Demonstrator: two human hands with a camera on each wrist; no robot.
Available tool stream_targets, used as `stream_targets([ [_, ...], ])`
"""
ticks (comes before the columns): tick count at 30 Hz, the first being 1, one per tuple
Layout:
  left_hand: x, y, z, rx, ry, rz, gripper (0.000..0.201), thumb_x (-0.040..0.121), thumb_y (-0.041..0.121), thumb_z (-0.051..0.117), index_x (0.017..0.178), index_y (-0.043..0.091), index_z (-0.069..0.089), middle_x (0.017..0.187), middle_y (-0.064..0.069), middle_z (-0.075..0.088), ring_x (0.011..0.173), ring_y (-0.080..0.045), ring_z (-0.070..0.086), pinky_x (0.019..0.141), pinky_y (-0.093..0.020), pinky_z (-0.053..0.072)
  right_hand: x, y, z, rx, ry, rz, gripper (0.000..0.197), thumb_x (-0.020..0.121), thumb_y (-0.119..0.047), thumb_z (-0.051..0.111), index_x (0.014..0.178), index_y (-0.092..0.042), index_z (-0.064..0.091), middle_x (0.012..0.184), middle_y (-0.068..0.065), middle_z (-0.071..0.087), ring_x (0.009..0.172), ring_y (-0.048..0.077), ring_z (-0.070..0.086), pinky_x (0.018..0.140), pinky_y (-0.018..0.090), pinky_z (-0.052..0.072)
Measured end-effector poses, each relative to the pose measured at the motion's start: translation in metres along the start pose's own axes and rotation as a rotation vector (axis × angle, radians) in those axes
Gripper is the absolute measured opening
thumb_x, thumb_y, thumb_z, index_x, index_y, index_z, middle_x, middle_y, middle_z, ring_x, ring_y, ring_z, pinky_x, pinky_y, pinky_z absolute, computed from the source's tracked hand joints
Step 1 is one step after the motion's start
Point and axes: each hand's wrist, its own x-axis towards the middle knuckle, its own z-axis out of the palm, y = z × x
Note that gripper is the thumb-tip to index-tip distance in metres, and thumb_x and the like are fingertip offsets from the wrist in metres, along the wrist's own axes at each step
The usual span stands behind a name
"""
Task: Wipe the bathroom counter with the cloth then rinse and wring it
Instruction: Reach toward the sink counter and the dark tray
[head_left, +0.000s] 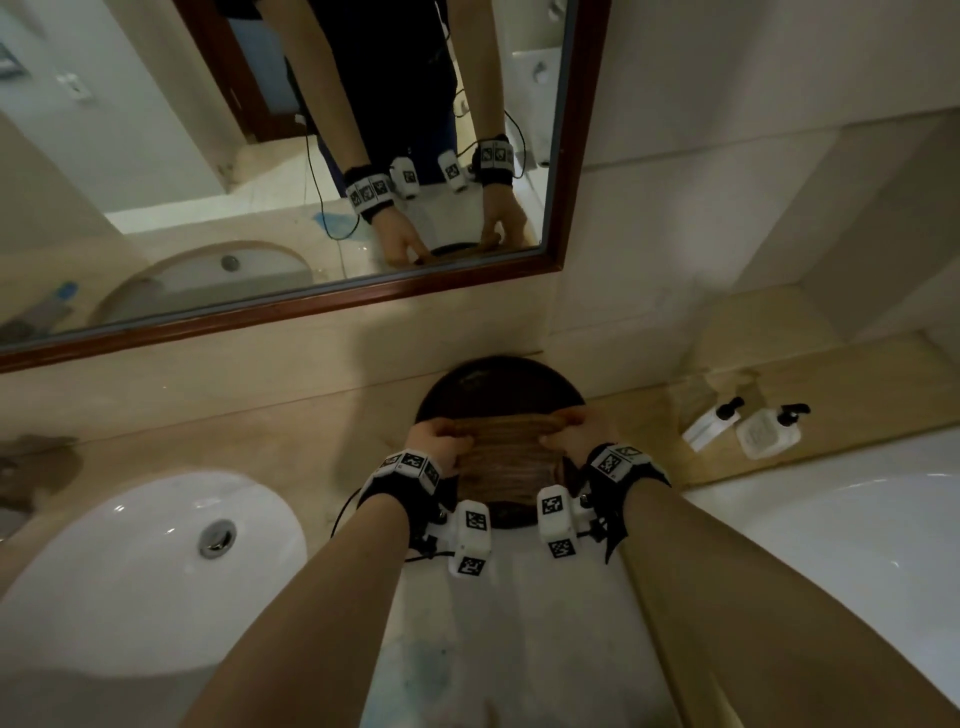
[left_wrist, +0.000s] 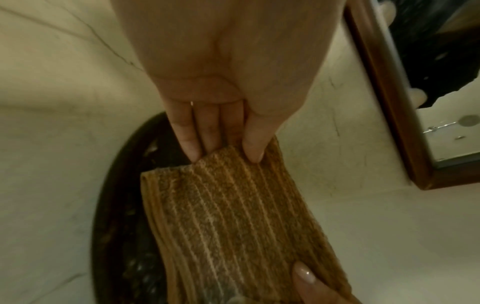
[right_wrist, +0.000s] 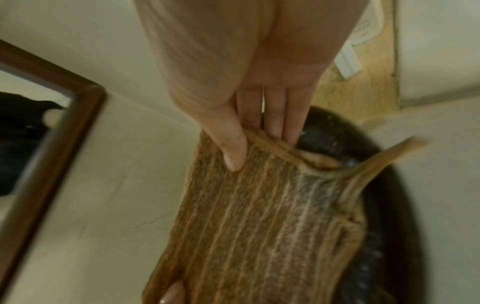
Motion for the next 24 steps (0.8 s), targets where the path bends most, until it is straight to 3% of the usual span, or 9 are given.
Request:
stream_targets([
  [3, -0.029, -0.004, -0.001, 0.004, 0.007, 0.045, 0.019, 0.091, 0.0, 0.06, 0.107, 0.009, 0.058, 0.085, -0.007, 0.06, 0.084, -0.022, 0.06, 0.075, -0.033, 0.051, -0.027, 0.002, -0.005, -0.016, -0.054, -0.031, 0.014, 0.08, -0.016, 0.075, 0.09, -0.014, 0.066, 0.092, 0.005, 0.065, 0.09, 0.022, 0.061, 0.087, 0.033, 0.05],
  [5, -0.049, -0.01, 0.001, -0.004, 0.016, 0.077, 0.014, 0.09, -0.001, 0.059, 0.101, 0.009, 0.059, 0.081, -0.007, 0.059, 0.082, -0.023, 0.06, 0.072, -0.032, 0.051, -0.045, 0.007, -0.009, -0.005, -0.063, -0.054, 0.016, 0.08, -0.014, 0.075, 0.078, -0.019, 0.06, 0.085, 0.005, 0.064, 0.092, 0.028, 0.064, 0.089, 0.043, 0.053],
  [7, -0.068, -0.02, 0.002, 0.0, 0.029, 0.12, 0.012, 0.089, 0.001, 0.061, 0.098, 0.009, 0.06, 0.08, -0.008, 0.06, 0.082, -0.026, 0.06, 0.066, -0.033, 0.053, -0.065, 0.013, -0.014, 0.001, -0.054, -0.105, 0.015, 0.08, -0.014, 0.075, 0.078, -0.019, 0.061, 0.077, 0.002, 0.063, 0.081, 0.025, 0.064, 0.074, 0.039, 0.056],
  [9, -0.091, -0.031, 0.002, 0.024, 0.029, 0.15, 0.009, 0.089, 0.004, 0.063, 0.091, 0.011, 0.06, 0.082, -0.01, 0.061, 0.077, -0.026, 0.061, 0.063, -0.033, 0.054, -0.09, 0.019, -0.021, 0.013, -0.048, -0.158, 0.011, 0.08, -0.012, 0.075, 0.082, -0.014, 0.065, 0.072, 0.001, 0.062, 0.069, 0.02, 0.061, 0.057, 0.028, 0.05],
  [10, -0.102, -0.037, 0.003, 0.022, 0.024, 0.158, 0.011, 0.089, 0.004, 0.062, 0.086, 0.014, 0.059, 0.084, -0.012, 0.061, 0.075, -0.025, 0.061, 0.064, -0.034, 0.054, -0.102, 0.023, -0.023, 0.019, -0.043, -0.183, 0.01, 0.08, -0.012, 0.075, 0.08, -0.013, 0.065, 0.071, 0.002, 0.063, 0.067, 0.019, 0.061, 0.055, 0.026, 0.049],
  [14, -0.149, -0.06, 0.007, -0.054, 0.002, 0.152, 0.017, 0.093, 0.003, 0.055, 0.082, 0.016, 0.055, 0.088, -0.011, 0.06, 0.083, -0.026, 0.06, 0.082, -0.041, 0.052, -0.15, 0.04, -0.028, 0.04, -0.048, -0.235, 0.015, 0.08, -0.012, 0.075, 0.071, -0.017, 0.064, 0.077, 0.007, 0.068, 0.079, 0.025, 0.066, 0.078, 0.041, 0.057],
  [16, -0.17, -0.074, 0.009, -0.068, -0.018, 0.124, 0.013, 0.094, 0.009, 0.055, 0.085, 0.018, 0.055, 0.095, -0.01, 0.062, 0.093, -0.027, 0.061, 0.088, -0.041, 0.051, -0.172, 0.05, -0.03, 0.042, -0.051, -0.234, 0.015, 0.08, -0.014, 0.075, 0.07, -0.018, 0.064, 0.079, 0.007, 0.069, 0.082, 0.027, 0.067, 0.079, 0.043, 0.057],
  [21, -0.211, -0.114, 0.013, -0.052, -0.039, 0.11, 0.007, 0.096, 0.014, 0.055, 0.09, 0.016, 0.053, 0.09, -0.01, 0.057, 0.074, -0.021, 0.06, 0.066, -0.037, 0.055, -0.216, 0.084, -0.024, 0.076, -0.039, -0.178, 0.015, 0.081, -0.017, 0.075, 0.071, -0.016, 0.064, 0.076, 0.005, 0.068, 0.077, 0.025, 0.066, 0.076, 0.042, 0.056],
  [24, -0.232, -0.155, 0.013, -0.002, -0.061, 0.108, 0.013, 0.094, 0.016, 0.059, 0.083, 0.017, 0.053, 0.088, -0.012, 0.059, 0.073, -0.027, 0.062, 0.067, -0.041, 0.057, -0.248, 0.119, -0.01, 0.096, -0.027, -0.116, 0.019, 0.082, -0.014, 0.074, 0.069, -0.015, 0.06, 0.07, 0.003, 0.064, 0.07, 0.02, 0.063, 0.071, 0.037, 0.054],
])
